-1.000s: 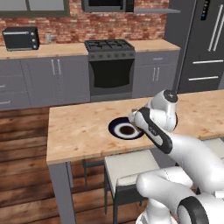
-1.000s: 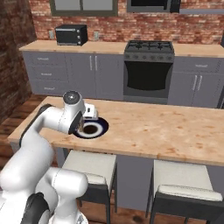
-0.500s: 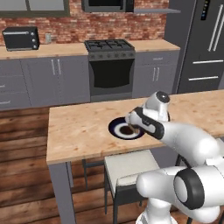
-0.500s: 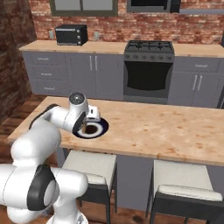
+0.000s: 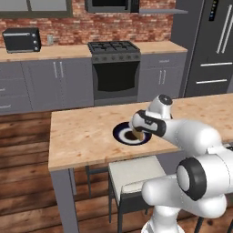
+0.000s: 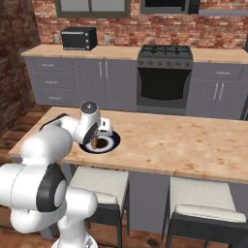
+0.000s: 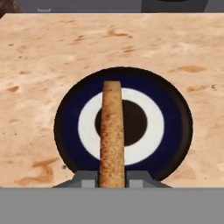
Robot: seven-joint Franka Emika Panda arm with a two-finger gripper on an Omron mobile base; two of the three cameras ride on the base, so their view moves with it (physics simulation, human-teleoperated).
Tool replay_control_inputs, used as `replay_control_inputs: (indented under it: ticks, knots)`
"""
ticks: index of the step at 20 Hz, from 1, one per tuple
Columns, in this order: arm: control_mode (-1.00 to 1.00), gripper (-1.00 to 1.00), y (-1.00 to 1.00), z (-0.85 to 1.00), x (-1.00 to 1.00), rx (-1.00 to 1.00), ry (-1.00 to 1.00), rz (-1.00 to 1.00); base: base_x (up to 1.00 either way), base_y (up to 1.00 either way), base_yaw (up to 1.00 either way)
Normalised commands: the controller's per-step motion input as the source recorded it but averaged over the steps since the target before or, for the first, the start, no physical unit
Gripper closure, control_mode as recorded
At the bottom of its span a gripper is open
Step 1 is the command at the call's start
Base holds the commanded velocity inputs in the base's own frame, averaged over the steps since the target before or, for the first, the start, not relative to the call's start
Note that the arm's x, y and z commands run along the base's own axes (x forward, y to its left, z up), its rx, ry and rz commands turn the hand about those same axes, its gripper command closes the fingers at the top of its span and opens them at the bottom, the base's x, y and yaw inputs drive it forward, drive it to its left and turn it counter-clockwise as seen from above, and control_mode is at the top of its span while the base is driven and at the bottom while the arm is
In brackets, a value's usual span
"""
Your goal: Start the toaster. Once the lever pops up, take the bread to the plate on the dining counter.
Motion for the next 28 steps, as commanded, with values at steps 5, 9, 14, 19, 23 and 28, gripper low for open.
replay_control_inputs:
  ticks: [5, 9, 14, 19, 23, 28]
  knots:
    - [-1.00, 1.00, 0.00, -0.21, 0.34, 0.00, 0.00, 0.00, 0.00, 0.00, 0.00]
    - [-1.00, 1.00, 0.00, -0.15, 0.48, 0.00, 0.02, 0.00, 0.00, 0.00, 0.00]
    - [-1.00, 1.00, 0.00, -0.05, 0.43, 0.00, 0.05, 0.00, 0.00, 0.00, 0.00]
    - [-1.00, 1.00, 0.01, -0.22, 0.24, 0.00, 0.01, 0.00, 0.00, 0.00, 0.00]
    - [-1.00, 1.00, 0.00, -0.20, 0.08, 0.00, 0.00, 0.00, 0.00, 0.00, 0.00]
    - [-1.00, 1.00, 0.00, -0.07, -0.05, 0.00, 0.00, 0.00, 0.00, 0.00, 0.00]
